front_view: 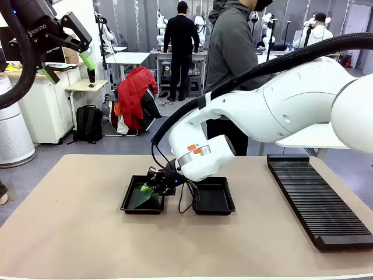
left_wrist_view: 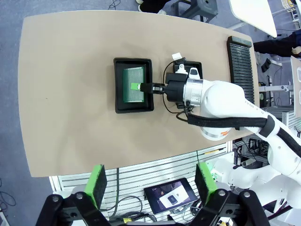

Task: Inspect and transfer BCBs to ESD trays.
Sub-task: Pick up the Blank PCB from the PCB Rack and place it in the left ESD tray.

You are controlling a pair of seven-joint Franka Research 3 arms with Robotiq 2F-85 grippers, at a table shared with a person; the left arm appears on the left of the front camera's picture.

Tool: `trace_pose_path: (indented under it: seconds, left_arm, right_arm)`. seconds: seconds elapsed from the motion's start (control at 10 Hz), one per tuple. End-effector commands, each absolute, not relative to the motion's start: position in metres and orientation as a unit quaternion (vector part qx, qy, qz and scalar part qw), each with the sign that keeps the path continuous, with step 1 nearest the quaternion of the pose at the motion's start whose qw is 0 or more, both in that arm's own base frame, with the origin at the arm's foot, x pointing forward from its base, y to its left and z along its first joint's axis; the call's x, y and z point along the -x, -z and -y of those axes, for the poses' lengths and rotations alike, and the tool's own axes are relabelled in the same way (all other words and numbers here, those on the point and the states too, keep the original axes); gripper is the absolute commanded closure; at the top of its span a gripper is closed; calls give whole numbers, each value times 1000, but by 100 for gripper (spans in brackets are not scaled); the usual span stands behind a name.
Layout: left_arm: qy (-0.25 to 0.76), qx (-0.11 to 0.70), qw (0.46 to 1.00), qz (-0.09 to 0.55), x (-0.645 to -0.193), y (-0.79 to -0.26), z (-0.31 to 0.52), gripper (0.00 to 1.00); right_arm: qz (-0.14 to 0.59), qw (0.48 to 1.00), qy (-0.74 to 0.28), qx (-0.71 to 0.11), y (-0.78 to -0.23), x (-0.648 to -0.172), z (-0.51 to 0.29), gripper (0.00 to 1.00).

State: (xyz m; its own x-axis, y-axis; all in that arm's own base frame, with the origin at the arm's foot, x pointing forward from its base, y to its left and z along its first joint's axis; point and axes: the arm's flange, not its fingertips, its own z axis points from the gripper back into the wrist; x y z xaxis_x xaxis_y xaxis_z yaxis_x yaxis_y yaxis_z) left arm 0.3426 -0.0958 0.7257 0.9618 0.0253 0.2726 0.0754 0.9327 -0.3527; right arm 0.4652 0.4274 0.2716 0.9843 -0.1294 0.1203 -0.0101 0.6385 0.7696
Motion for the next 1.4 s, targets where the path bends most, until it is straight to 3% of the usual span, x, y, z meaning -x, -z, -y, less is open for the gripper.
trace_pose_path:
  seconds: [0.0, 0.6, 1.3]
  left_arm:
    - [12, 184, 973, 136, -342, -724, 95, 0]
    - [12, 184, 973, 136, -342, -724, 95, 0]
    - [12, 184, 973, 136, -342, -724, 95, 0]
  right_arm:
    - [78, 917, 37, -388, -299, -469, -435, 59]
    - [68, 966, -3, -251, -349, -480, -457, 1]
    - [53, 987, -12, -151, -391, -478, -460, 0]
